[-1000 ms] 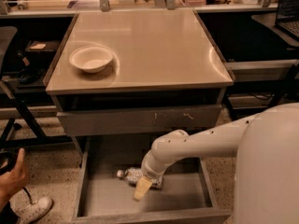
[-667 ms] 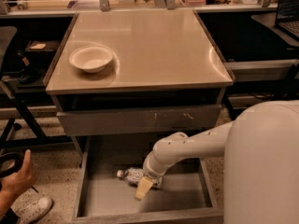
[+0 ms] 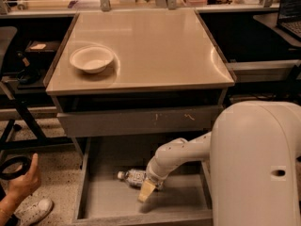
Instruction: Pick blue plastic bottle from middle drawer and place on counter
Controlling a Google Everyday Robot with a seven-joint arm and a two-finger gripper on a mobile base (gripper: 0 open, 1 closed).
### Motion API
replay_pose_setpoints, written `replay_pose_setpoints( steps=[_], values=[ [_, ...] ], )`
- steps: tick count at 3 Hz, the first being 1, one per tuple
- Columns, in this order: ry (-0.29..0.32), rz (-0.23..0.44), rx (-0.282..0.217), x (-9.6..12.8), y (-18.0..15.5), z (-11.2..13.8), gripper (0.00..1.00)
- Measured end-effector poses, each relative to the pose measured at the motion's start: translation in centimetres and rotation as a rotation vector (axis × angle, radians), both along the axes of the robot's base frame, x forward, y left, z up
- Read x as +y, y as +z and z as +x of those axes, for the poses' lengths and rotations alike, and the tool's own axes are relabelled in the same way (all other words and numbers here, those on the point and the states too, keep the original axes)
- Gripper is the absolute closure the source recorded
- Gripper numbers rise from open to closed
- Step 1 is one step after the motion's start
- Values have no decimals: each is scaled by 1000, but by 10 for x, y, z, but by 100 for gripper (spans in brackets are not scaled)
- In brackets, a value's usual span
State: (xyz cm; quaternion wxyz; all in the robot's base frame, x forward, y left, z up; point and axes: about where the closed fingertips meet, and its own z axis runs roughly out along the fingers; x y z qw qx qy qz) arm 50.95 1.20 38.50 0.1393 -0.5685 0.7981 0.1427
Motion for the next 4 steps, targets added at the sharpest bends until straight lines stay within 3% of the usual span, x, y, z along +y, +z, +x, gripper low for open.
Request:
replay_pose_setpoints(
  steps=[1, 2, 4],
  values=[
    [-3, -3, 15, 0, -18, 0, 0],
    [4, -11, 25, 0, -26, -3, 7],
    [4, -12, 25, 1, -26, -3, 49]
  ],
)
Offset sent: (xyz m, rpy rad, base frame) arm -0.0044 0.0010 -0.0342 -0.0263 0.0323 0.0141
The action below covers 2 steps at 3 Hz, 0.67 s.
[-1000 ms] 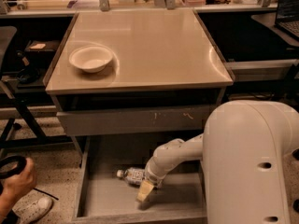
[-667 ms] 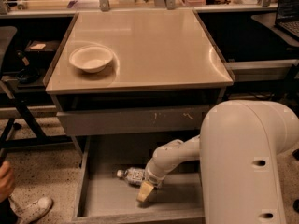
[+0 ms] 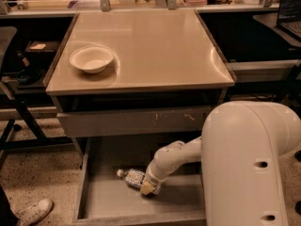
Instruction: Pick blue plastic bottle from middle drawer and place on counter
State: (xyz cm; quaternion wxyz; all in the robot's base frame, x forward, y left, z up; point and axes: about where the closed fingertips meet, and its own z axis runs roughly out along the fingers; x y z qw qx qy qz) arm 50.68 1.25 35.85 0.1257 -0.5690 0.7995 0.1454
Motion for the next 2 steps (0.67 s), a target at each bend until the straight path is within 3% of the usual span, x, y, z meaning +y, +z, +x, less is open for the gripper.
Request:
replay_pose_setpoints(
  steps=[1, 2],
  values=[
    [13, 22, 8, 2, 8, -6, 73],
    [14, 98, 43, 2, 39, -15, 96]
  ],
)
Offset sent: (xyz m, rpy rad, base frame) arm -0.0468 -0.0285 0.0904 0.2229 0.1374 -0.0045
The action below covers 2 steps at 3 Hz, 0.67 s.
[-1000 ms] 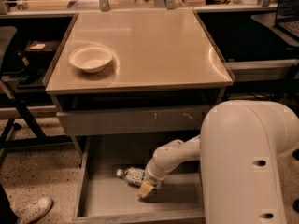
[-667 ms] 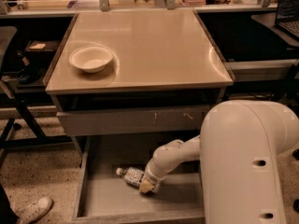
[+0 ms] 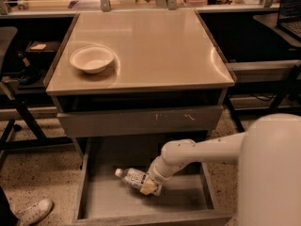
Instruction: Pick blue plastic bottle from middle drawer and place on counter
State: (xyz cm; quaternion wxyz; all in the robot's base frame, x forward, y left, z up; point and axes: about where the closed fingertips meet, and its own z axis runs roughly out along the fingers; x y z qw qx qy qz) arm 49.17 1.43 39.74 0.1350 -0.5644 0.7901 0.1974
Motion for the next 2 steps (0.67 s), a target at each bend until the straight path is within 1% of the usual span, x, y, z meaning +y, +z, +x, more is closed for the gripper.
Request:
replay_pose_setpoints(
  steps=[1, 2],
  values=[
    [-18, 86, 59, -25, 44, -23, 100],
    [-88, 139, 75, -79, 89, -43, 100]
  ],
)
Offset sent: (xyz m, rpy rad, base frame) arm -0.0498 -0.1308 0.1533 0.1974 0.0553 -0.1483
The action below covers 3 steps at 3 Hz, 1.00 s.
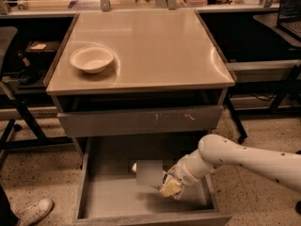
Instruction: Pick blue plastic bottle from middle drawer and place on counter
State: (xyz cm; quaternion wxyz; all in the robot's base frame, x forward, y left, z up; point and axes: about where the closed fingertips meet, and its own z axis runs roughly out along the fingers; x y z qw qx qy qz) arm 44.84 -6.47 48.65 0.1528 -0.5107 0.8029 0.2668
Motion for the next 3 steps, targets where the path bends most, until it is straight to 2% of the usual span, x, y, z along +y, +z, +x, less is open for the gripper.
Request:
replay_pose_setpoints(
  steps=[1, 2, 3],
  values=[
    [2, 0, 0, 1, 0, 0, 100],
    [-27, 6, -29, -14, 31, 1, 100],
    [-75, 32, -86, -41, 92, 3, 100]
  ],
)
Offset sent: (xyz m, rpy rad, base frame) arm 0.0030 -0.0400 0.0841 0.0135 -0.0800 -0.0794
